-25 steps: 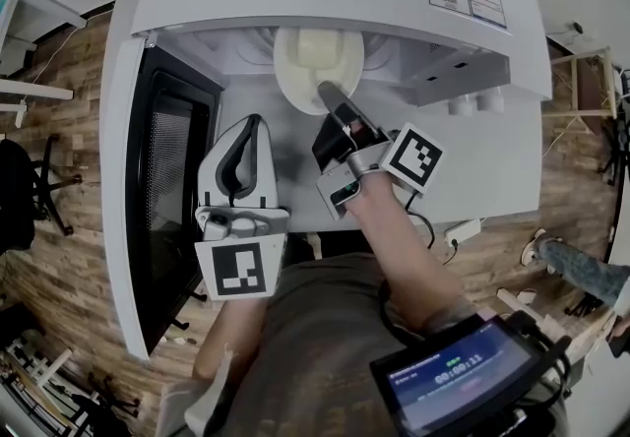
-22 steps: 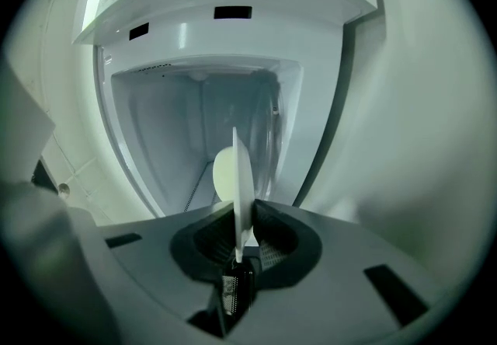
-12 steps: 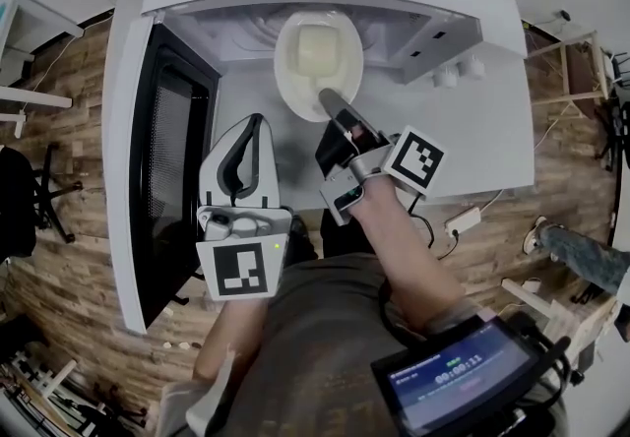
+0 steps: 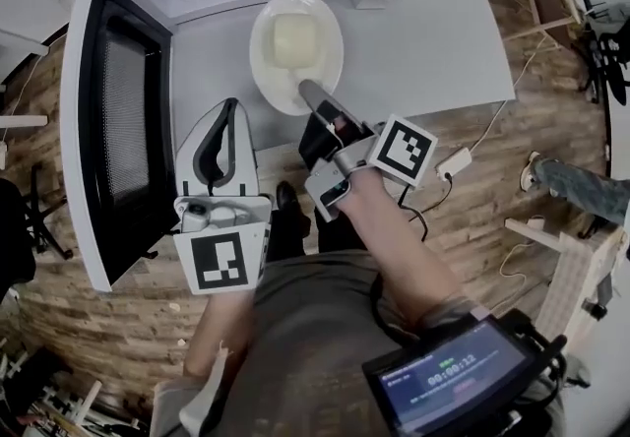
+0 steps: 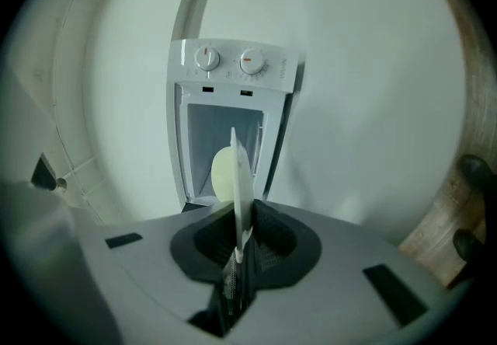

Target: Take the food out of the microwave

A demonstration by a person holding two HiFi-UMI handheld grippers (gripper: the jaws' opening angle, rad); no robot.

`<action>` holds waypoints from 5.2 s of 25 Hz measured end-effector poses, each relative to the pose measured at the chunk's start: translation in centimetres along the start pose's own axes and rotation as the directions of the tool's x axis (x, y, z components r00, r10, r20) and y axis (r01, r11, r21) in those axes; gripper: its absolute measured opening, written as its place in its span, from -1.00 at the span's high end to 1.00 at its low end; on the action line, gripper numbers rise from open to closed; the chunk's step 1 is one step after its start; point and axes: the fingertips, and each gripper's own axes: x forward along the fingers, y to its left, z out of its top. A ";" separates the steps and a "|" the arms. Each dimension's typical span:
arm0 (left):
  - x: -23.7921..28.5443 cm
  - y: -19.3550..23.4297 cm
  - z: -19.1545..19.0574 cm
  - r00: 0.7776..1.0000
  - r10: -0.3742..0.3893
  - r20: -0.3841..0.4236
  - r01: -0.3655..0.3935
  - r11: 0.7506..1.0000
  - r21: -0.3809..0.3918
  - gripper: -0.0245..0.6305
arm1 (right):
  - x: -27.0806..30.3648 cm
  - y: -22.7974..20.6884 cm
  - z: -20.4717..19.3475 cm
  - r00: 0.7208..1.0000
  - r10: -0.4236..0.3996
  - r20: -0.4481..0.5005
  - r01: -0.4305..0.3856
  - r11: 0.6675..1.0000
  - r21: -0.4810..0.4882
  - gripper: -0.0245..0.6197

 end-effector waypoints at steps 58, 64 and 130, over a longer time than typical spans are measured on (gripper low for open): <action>1.4 -5.1 -2.3 0.995 -0.079 -0.063 0.075 0.995 -0.059 0.90 | -5.7 -6.3 2.7 0.983 -0.164 -0.084 0.176 0.970 0.165 0.06; 1.3 -5.6 -2.8 0.993 -0.095 -0.077 0.089 0.994 -0.070 0.90 | -5.9 -6.2 2.5 0.980 -0.169 -0.103 0.185 0.969 0.164 -0.03; 1.5 -16.5 -13.9 0.954 -0.249 -0.167 0.235 0.967 -0.100 0.90 | -6.6 -5.1 1.4 0.970 -0.066 -0.235 0.096 0.988 0.121 -0.19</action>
